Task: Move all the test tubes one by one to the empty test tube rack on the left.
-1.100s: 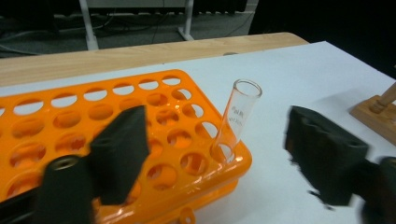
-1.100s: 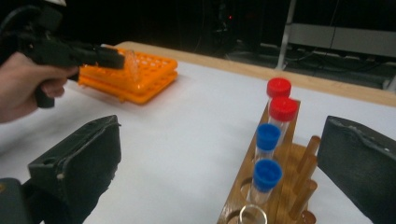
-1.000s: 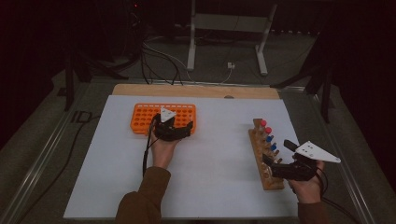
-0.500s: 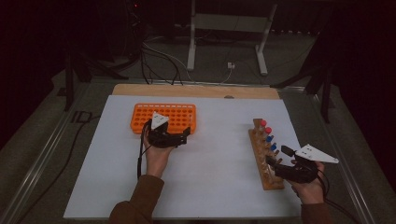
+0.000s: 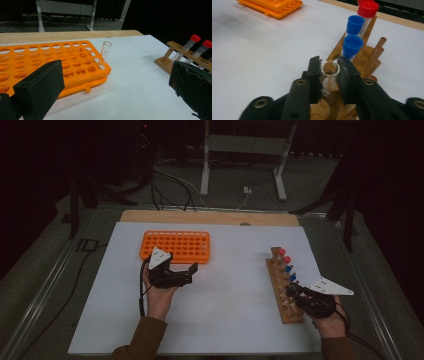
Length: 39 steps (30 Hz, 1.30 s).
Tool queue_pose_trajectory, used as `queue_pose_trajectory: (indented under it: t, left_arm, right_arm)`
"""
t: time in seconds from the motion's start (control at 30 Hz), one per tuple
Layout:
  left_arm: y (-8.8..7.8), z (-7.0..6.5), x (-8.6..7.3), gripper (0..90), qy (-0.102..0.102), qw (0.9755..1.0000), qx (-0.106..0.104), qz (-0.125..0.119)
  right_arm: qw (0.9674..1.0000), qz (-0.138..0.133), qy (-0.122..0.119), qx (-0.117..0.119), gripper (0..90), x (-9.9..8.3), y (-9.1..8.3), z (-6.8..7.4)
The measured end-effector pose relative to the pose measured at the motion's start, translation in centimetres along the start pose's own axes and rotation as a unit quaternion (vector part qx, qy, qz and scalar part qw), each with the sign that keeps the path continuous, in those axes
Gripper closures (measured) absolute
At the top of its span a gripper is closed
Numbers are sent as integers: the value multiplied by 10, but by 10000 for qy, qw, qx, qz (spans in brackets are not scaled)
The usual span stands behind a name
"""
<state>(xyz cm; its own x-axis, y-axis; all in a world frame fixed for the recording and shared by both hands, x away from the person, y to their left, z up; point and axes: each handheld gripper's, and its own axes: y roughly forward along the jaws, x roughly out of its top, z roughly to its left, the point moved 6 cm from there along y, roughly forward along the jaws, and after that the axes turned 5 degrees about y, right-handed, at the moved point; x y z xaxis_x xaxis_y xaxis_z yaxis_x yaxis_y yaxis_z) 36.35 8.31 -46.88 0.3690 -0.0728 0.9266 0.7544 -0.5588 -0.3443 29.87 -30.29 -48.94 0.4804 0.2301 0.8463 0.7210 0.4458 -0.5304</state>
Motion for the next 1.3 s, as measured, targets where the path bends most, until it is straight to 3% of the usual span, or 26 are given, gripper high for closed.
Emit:
queue_pose_trajectory:
  t: [0.47,1.3]
  left_arm:
    - [-8,-11,1,6,196,9998,-89,-17]
    - [-2,-24,-2,7,180,9992,-362,41]
  right_arm:
    - [9999,-44,130,-50,761,1,2,1]
    - [9993,-272,-149,-203,761,39,-26,8]
